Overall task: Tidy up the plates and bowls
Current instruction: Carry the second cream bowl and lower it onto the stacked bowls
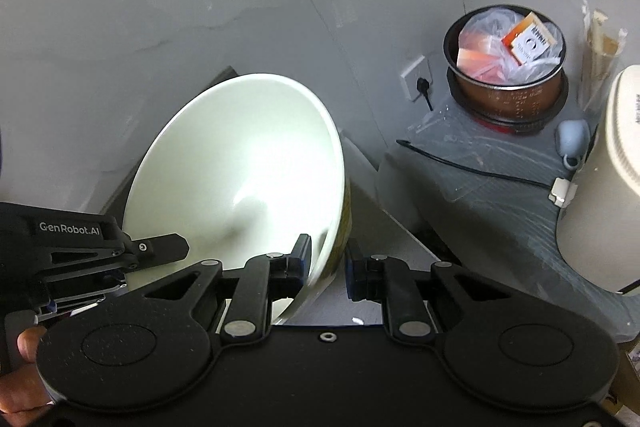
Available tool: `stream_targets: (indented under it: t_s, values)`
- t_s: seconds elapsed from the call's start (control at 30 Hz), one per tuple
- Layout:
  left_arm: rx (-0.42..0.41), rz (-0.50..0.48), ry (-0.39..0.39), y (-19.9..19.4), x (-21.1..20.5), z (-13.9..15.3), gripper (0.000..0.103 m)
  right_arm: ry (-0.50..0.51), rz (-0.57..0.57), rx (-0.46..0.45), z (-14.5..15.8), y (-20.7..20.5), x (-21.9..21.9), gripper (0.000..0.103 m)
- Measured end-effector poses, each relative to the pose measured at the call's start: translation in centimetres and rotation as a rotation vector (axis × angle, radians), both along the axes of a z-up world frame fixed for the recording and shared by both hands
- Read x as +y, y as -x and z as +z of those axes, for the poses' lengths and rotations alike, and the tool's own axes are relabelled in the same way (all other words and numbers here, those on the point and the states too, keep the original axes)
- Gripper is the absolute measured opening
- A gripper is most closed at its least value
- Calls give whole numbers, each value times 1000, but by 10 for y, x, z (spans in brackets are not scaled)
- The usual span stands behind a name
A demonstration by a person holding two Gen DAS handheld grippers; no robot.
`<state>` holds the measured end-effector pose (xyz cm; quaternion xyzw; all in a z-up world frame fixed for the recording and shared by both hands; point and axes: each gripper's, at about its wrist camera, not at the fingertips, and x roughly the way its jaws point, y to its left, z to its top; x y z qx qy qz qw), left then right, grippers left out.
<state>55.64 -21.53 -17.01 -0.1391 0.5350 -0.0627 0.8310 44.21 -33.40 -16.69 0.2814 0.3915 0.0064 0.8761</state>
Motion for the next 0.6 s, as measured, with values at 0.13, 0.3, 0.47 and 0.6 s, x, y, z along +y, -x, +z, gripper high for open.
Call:
stream_targets:
  t_s: [0.13, 0.3, 0.47, 0.6]
  values:
    - [-15, -12, 17, 14, 4, 14, 6, 15, -4, -27, 12, 19, 5, 17]
    - [-46, -29, 10, 37, 9, 31, 6, 28, -16, -50, 23, 42, 11, 17]
    - [-68, -51, 12, 59, 18, 43, 6, 23, -25, -56, 27, 63, 20, 17]
    - [-79, -62, 18, 76, 26, 49, 6, 35, -27, -62, 29, 79, 28, 17]
